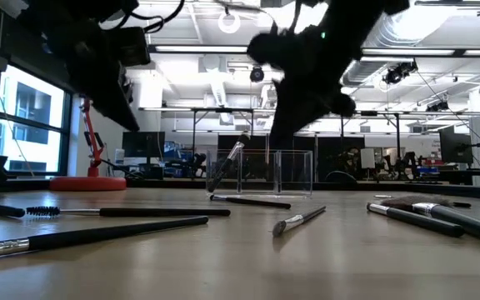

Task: Pick & Place Makeup Supplies
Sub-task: Put the makeup brush into the transparent organizer

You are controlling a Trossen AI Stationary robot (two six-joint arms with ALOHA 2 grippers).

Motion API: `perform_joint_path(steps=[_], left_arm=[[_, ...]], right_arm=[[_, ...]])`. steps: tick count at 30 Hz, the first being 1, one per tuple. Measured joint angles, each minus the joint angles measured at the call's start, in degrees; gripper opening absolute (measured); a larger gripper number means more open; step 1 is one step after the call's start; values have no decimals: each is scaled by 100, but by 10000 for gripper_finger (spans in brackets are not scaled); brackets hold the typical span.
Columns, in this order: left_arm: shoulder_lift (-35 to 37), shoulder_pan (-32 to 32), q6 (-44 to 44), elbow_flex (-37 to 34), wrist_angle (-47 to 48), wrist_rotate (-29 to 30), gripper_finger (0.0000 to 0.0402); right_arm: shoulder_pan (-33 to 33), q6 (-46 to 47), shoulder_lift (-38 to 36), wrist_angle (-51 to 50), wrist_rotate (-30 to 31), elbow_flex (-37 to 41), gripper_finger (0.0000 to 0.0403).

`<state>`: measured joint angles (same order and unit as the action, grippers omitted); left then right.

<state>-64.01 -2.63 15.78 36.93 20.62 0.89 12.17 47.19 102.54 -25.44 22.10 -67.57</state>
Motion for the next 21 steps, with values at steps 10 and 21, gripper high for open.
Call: perform_joint_path(steps=[10,21], left_arm=[[-723,0,70,4,-392,-188,103],[-863,0,115,2,-422,-306,103]], right_arm=[[137,22,517,422,-108,2,81],[139,-868,1118,1207,-216,2,152]])
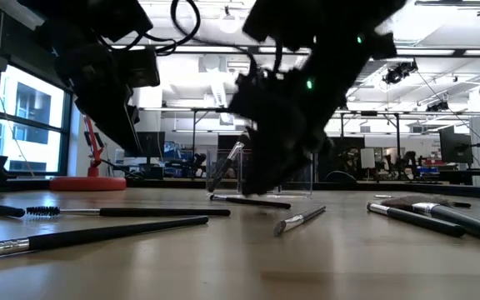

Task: Pick & Place Makeup Supplies
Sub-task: Put the makeup brush into the transparent organizer

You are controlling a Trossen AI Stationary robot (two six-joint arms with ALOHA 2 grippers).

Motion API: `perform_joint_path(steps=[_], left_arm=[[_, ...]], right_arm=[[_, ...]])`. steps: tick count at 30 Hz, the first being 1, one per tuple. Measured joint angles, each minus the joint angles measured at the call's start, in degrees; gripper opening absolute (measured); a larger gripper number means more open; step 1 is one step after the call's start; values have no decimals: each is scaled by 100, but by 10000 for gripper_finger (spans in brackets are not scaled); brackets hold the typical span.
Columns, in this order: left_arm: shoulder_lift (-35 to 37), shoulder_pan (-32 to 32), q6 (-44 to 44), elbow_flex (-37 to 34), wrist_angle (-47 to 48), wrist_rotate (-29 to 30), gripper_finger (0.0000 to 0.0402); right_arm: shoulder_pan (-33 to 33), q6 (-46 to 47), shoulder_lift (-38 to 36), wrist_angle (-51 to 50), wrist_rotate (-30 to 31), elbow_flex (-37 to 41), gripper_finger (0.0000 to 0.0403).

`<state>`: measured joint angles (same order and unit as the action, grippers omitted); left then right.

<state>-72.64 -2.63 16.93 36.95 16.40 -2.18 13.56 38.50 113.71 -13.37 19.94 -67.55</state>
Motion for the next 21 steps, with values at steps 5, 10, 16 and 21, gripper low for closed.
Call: perform_joint_path(steps=[5,10,16,21], left_arm=[[0,0,9,0,1,-124,103],[0,0,8,0,1,-155,103],[0,0,-6,0,-28,-135,103],[0,0,-214,0,-302,-142,103]], right_arm=[[2,228,146,-454,95,-26,140],[-11,-370,153,-649,-328,-33,62],[-11,-754,153,-668,-563,-28,17],[-4,-1014,-29,-729,-670,2,6]])
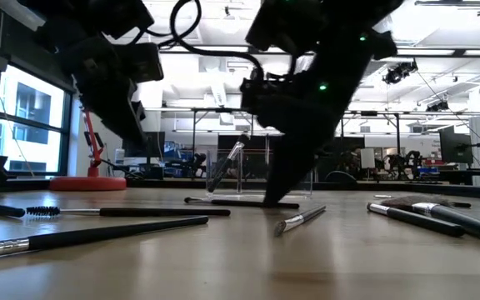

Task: Pick & Place Makeup Supplies
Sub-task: Put the makeup brush into the transparent organizer

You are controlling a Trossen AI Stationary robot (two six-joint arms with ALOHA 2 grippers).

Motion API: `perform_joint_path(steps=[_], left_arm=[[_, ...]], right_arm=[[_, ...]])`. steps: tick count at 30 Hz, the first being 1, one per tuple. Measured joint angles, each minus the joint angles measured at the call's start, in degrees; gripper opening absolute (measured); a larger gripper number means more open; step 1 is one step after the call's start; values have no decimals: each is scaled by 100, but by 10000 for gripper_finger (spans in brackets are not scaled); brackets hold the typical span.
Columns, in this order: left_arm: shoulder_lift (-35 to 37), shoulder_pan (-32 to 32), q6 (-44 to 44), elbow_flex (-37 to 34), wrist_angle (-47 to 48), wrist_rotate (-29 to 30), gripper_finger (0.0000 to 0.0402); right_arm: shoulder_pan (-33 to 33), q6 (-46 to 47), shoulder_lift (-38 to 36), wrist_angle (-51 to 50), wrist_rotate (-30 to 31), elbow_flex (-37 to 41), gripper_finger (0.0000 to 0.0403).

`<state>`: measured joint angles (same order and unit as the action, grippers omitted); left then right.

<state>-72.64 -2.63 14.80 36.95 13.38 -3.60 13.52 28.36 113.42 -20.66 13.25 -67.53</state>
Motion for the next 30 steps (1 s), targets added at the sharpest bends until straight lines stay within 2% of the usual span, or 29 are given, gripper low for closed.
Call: perform_joint_path(steps=[8,22,26,30], left_arm=[[0,0,-16,0,-383,11,103],[0,0,-18,0,-388,162,103],[0,0,-328,0,-593,236,103],[0,0,-449,0,-1041,323,103]], right_arm=[[12,-185,-575,-220,333,18,0],[37,-140,-693,-218,578,13,0],[37,-140,-693,-230,619,9,0],[37,-130,-693,-565,1446,7,0]])
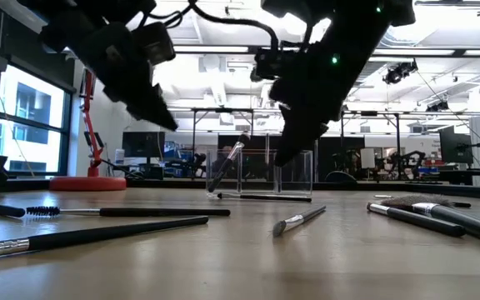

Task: Pick & Place Makeup Supplies
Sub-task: Put the makeup brush into the transparent organizer

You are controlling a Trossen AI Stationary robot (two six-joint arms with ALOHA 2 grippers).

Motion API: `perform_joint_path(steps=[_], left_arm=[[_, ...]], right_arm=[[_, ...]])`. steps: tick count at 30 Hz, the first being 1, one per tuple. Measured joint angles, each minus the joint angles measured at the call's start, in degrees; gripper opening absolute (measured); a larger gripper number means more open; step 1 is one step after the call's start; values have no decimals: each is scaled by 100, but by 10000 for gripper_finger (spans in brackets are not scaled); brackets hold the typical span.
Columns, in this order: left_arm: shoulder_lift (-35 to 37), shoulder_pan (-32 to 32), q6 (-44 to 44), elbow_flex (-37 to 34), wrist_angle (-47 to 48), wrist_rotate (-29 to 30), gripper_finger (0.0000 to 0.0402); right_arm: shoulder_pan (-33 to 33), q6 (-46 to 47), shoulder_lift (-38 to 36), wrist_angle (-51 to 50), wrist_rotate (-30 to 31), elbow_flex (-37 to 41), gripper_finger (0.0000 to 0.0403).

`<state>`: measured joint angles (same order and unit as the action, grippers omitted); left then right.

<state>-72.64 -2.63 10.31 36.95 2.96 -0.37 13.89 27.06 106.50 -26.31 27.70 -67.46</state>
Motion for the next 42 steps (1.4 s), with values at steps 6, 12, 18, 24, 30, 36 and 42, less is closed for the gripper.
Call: perform_joint_path(steps=[6,12,18,24,30,36,42], left_arm=[[0,2,27,0,-195,29,103],[0,2,104,0,-152,25,103],[0,2,342,0,-153,22,103],[0,2,350,0,-155,22,103],[0,1,351,0,-161,85,103],[0,0,350,0,-199,136,103],[-303,0,350,-11,-220,135,103]], right_arm=[[-183,-10,-2,-8,443,0,1],[-566,-7,9,428,-476,274,43],[-693,-271,13,911,-696,581,113],[-721,-634,13,1394,-570,1016,163],[-818,-556,-16,2200,-938,1536,170],[-899,-191,-33,3064,-1507,2060,102],[-630,-457,-9,3049,-1564,1975,12]])
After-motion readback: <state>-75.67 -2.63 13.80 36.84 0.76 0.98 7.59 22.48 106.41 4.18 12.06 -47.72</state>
